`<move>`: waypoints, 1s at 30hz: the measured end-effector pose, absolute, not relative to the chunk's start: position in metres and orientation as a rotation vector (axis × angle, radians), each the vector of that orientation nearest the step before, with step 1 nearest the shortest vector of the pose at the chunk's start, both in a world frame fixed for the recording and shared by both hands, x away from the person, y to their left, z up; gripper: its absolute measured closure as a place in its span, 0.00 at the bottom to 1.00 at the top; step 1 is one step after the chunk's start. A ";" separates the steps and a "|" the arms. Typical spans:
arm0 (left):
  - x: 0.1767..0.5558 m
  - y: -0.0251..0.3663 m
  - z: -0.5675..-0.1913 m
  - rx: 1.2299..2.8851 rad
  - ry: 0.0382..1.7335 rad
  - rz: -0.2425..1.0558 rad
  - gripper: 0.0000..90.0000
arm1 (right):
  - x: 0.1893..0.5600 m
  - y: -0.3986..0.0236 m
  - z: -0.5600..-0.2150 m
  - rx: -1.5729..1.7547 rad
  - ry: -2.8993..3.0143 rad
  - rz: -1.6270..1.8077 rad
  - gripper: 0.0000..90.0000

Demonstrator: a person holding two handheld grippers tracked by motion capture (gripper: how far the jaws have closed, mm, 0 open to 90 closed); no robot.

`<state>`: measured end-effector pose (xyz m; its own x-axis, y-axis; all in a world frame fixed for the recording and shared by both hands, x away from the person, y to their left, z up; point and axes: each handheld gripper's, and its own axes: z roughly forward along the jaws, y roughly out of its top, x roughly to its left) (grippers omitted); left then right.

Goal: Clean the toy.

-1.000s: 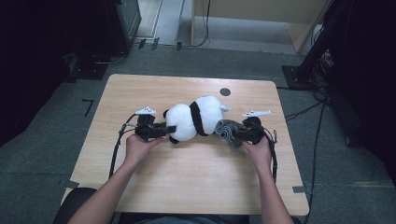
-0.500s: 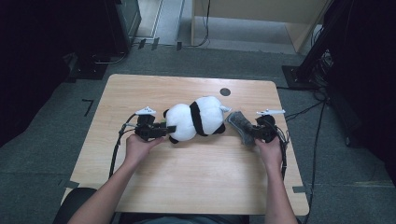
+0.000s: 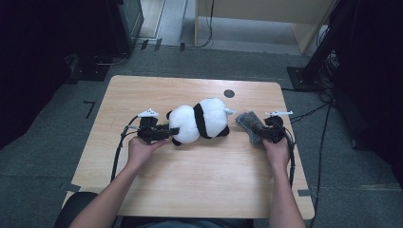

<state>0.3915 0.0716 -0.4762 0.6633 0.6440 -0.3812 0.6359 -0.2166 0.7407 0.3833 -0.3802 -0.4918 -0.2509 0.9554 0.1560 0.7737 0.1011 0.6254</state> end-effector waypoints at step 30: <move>0.391 0.071 -0.476 1.912 1.003 0.025 0.61 | 0.365 -0.346 -0.451 1.397 2.138 1.254 0.22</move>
<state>0.3914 0.0708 -0.4761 0.6640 0.6496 -0.3704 0.6300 -0.2191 0.7450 0.3649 -0.3465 -0.4509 -0.4843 0.8508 0.2038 0.5932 0.1481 0.7913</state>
